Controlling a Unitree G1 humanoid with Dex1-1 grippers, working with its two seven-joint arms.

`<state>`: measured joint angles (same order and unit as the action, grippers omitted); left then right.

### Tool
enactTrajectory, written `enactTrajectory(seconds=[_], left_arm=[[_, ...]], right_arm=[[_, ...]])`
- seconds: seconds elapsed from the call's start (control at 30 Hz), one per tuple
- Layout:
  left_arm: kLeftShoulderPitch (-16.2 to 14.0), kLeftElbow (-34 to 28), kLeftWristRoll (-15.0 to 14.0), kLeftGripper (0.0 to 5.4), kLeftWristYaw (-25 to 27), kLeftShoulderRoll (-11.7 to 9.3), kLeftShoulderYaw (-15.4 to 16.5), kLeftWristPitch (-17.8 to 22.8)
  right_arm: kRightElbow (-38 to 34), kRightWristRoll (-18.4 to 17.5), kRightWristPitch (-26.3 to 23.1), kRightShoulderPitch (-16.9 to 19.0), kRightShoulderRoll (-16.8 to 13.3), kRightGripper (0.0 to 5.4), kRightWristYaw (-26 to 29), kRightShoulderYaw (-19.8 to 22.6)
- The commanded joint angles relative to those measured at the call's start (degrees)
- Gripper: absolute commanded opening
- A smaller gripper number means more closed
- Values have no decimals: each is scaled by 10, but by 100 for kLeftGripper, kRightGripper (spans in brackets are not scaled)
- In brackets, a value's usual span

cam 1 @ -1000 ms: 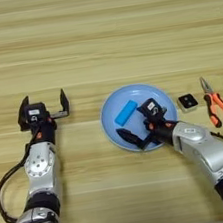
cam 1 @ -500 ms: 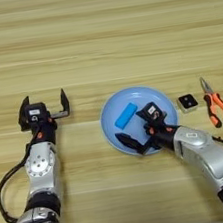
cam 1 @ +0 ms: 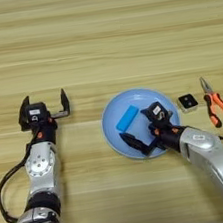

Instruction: Move the objects on the table

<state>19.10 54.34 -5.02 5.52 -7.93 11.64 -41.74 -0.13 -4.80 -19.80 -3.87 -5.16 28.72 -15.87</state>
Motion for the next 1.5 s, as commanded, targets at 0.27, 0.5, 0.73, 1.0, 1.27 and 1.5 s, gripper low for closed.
enactTrajectory(seconds=[0.27,0.5,0.73,1.0,1.27,1.5], left_arm=[[6,1,2,540,-2,-1,-1,-3],[4,-11,2,540,8,2,-7,-7],[1,-22,2,540,13,4,-13,-8],[-3,-33,3,540,21,4,-19,-9],[-38,-150,10,540,56,3,-56,39],[-82,-310,22,540,69,0,-96,160]], right_arm=[[-14,18,121,6,-1,536,-72,47],[69,33,257,-1,2,536,-166,122],[108,29,304,-6,2,536,-189,152],[133,33,319,-15,0,536,-193,163],[139,28,321,-17,-4,536,-201,178],[137,28,319,-17,-1,536,-203,183]])
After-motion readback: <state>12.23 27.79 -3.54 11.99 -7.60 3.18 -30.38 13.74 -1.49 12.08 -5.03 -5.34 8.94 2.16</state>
